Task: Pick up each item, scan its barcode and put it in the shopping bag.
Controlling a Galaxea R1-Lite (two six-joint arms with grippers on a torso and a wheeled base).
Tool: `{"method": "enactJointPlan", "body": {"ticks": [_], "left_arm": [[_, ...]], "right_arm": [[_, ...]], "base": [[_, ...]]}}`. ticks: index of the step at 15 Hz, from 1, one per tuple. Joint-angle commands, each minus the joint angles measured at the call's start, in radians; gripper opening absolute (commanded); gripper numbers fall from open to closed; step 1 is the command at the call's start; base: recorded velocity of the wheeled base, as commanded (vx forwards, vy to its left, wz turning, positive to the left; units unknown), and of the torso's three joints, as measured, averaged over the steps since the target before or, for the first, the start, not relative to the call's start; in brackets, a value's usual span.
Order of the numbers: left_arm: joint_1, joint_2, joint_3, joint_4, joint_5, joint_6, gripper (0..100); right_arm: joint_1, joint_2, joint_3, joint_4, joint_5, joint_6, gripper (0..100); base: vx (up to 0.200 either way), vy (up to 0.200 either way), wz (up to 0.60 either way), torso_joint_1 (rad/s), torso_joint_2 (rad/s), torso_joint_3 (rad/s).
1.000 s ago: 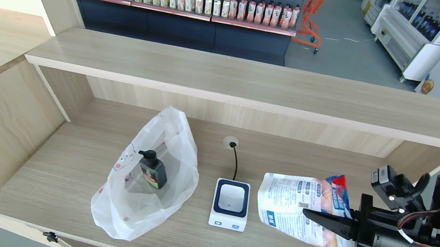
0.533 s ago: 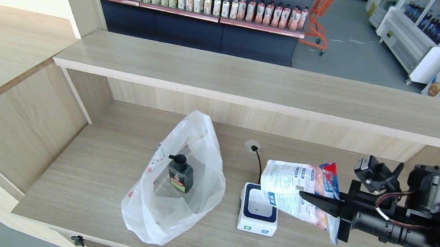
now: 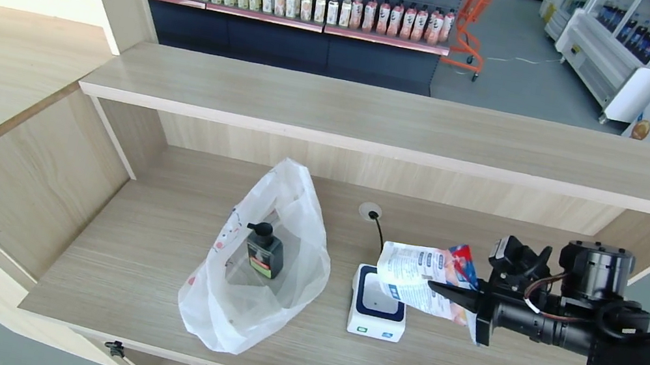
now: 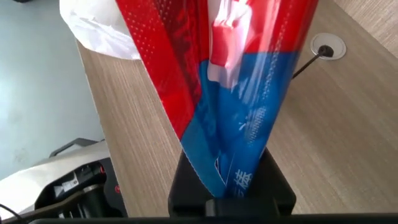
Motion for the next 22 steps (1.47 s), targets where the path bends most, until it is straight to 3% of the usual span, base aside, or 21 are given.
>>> {"method": "enactJointPlan", "body": {"ticks": [1,10,20,22], "left_arm": [[0.0,0.0,0.0,0.0,0.0,0.0,100],[0.0,0.0,0.0,0.0,0.0,0.0,100],[0.0,0.0,0.0,0.0,0.0,0.0,100],[0.0,0.0,0.0,0.0,0.0,0.0,100]], "right_arm": [[0.0,0.065,-0.029,-0.022,0.003,-0.007,0],[0.009,0.178,-0.088,-0.03,0.051,-0.205,0],[0.02,0.169,-0.123,-0.022,0.052,-0.211,0],[0.018,0.108,-0.12,-0.017,0.052,-0.126,0]], "base": [[0.0,0.0,0.0,0.0,0.0,0.0],[0.0,0.0,0.0,0.0,0.0,0.0],[0.0,0.0,0.0,0.0,0.0,0.0],[0.0,0.0,0.0,0.0,0.0,0.0]]}}
